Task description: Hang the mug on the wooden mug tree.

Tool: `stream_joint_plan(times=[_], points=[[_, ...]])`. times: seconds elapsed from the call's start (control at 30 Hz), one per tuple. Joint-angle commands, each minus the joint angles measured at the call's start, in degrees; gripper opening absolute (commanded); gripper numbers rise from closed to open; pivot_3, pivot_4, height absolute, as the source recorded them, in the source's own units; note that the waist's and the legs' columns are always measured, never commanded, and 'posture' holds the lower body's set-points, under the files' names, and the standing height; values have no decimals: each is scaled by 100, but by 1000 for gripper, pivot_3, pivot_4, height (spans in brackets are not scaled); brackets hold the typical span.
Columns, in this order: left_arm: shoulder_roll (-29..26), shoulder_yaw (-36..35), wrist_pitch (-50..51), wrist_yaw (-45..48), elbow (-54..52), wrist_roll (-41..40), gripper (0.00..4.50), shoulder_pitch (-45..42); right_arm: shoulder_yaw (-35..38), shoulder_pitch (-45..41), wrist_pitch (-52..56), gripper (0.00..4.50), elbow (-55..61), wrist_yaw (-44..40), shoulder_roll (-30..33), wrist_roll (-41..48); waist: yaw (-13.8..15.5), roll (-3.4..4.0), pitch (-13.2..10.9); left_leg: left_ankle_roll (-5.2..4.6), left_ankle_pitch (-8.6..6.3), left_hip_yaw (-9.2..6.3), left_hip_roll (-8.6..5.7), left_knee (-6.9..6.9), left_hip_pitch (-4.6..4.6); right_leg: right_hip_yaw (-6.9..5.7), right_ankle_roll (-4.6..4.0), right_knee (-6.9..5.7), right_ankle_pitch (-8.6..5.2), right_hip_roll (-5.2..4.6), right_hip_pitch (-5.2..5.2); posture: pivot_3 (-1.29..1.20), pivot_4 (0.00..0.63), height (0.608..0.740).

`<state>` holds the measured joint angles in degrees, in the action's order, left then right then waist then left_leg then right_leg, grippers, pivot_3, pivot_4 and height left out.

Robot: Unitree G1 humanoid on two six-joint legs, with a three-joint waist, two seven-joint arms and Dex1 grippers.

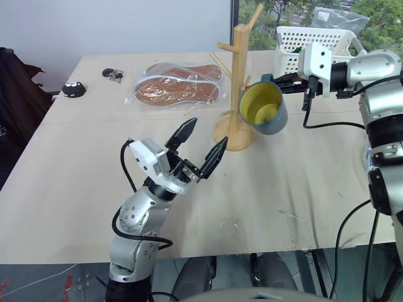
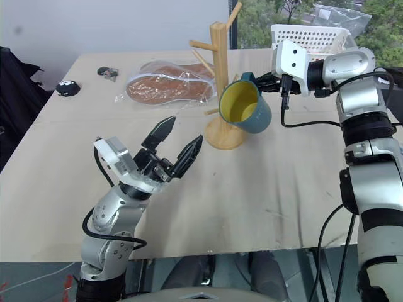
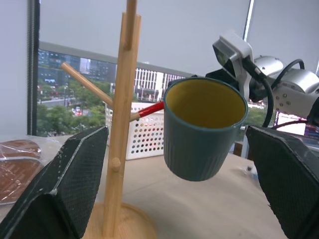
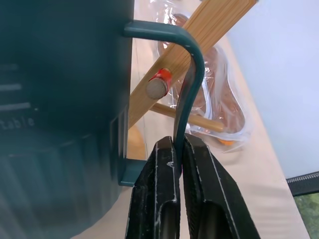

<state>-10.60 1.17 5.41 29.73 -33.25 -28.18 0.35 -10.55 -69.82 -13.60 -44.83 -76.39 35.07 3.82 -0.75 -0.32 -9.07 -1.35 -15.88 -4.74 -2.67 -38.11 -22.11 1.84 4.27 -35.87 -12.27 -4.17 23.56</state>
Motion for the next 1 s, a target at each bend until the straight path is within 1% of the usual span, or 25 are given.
stream_joint_plan(times=[0.03, 0.2, 0.23, 0.3, 0.47, 0.5, 0.53, 0.6, 0.67, 0.73, 0.83, 0.93, 1.0], points=[[19, 26, -244, -20, -194, 34, 4500, 55, 123, -380, -142, 76, -124, 2, -74, -31, -1, 1, -1, 0, 0, 1, 0, 0, -1, 1, 0, 0, 0, 0, 1, 0, 150, 740], [25, 48, -347, -17, -114, 27, 4500, 39, 177, -559, -162, 76, -311, 99, -192, -84, -1, 2, -1, 0, 0, 2, 0, 1, -2, 3, 0, -1, 0, 0, 6, 0, 150, 740], [25, 57, -362, -15, -92, 29, 4500, 24, 176, -577, -173, 315, -331, 117, -196, -100, 2, 2, -1, 0, 0, 2, 0, 1, -3, 3, 0, -1, 0, 0, 6, 0, 150, 740], [17, 67, -381, -6, -40, 32, 4500, -22, 178, -595, -157, 963, -333, 115, -165, -123, 10, 2, -1, 0, 0, 2, -1, 1, -4, 3, 0, -1, 0, 0, 6, 0, 150, 740], [4, 112, -407, 7, 41, 53, 4500, -100, 242, -617, -133, 3489, -344, 182, -7, -169, 7, 3, -1, 0, 0, 2, -2, 0, -5, 3, 0, -1, 0, 0, 7, 0, 150, 740], [0, 129, -412, 7, 48, 60, 4500, -103, 267, -620, -102, 4054, -343, 201, 55, -169, 7, 3, -1, 0, 0, 1, -2, 1, -5, 3, 0, -1, 0, 0, 8, 0, 150, 740], [-30, 151, -387, -9, 68, 116, 4500, -109, 407, -558, 58, 4441, -278, 278, 189, -75, 8, 3, -2, 0, 0, 1, -2, 1, -5, 2, 0, -1, 0, 0, 8, 0, 150, 740], [-130, 161, -297, -47, 118, 243, 4500, -79, 654, -297, 428, 4441, 12, 383, 439, 128, 41, 3, -2, 0, 0, 0, -3, 1, -9, 0, 0, -1, 0, -1, 9, 0, 150, 740], [-319, 139, -145, -134, 255, 526, 4500, -1, 930, 284, 1002, 4441, 670, 441, 612, 438, 66, -2, 3, 0, 0, -4, -4, -1, -15, -3, 0, 0, 0, -2, 12, 0, 150, 740], [-553, 118, 215, -161, 396, 583, 4500, 92, 1264, 1312, 1824, 4441, 1849, 596, 685, 929, 81, -6, 6, 0, -1, -9, -2, 2, -16, -9, -1, 4, -1, -1, 12, 0, 150, 740], [-912, 177, 538, 35, 390, 560, 4500, 320, 1718, 3181, 2995, 4441, 3887, 1052, 602, 1717, 88, 0, 7, 0, -2, -14, 3, 3, -27, -11, -1, 0, -1, -1, 20, 0, 150, 740], [-1349, 299, 656, 205, 332, 876, 4500, 663, 2069, 4997, 3900, 4482, 5608, 1862, 226, 2337, 64, 16, 9, 0, -1, -16, 4, -1, -56, -8, 0, -11, 0, -6, 50, 0, 150, 740], [-1571, 199, 694, 276, 352, 941, 4500, 924, 2132, 6034, 3943, 4482, 6352, 2407, -168, 2362, 52, 21, 9, -1, -1, -6, 2, -1, -57, 3, 1, -17, 0, -6, 59, 0, 150, 740]])
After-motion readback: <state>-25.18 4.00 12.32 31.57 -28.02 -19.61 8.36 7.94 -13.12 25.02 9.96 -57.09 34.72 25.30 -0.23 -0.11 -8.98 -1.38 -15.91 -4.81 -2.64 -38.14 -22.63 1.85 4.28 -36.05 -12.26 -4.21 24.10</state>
